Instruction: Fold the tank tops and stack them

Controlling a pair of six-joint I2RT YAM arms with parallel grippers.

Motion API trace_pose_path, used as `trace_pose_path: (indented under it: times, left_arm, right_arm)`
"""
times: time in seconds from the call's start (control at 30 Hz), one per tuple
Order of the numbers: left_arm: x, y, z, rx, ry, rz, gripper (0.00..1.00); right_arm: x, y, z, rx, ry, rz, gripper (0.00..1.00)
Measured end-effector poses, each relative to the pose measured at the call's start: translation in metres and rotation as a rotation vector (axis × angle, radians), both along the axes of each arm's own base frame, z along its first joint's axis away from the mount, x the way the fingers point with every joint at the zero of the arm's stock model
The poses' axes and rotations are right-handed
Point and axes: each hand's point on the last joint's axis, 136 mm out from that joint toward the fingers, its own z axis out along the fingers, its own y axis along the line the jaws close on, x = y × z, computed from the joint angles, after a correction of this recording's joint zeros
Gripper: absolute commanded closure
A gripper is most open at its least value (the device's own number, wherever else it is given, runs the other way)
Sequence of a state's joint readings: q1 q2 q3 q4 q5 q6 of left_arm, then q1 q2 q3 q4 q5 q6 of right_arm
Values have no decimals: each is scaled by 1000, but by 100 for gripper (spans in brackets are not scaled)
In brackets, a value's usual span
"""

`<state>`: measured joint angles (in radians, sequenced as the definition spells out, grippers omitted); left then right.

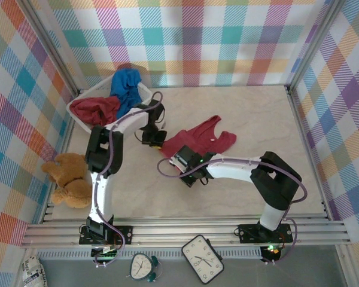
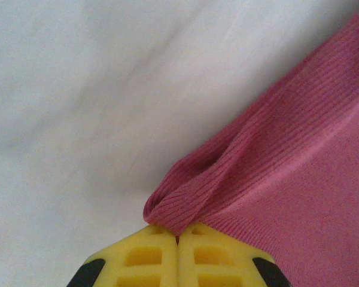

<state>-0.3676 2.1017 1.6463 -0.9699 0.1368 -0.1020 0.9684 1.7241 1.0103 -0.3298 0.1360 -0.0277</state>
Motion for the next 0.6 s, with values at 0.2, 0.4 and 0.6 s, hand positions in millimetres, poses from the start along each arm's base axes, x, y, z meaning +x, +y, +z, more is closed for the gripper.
trace_pose_path:
  times: [0.2, 0.4, 0.6]
  left_arm:
    - [-53, 35, 32, 62, -18, 37, 100]
    - [-90, 56, 66, 87, -49, 81, 100]
    - [-95, 57, 101, 58, -107, 114, 100]
  right_arm:
    - [-48, 45, 26, 184, 103, 80, 100]
    - [-84, 66, 60, 384, 248, 131, 100]
    - [-91, 71, 97, 593, 393, 118, 100]
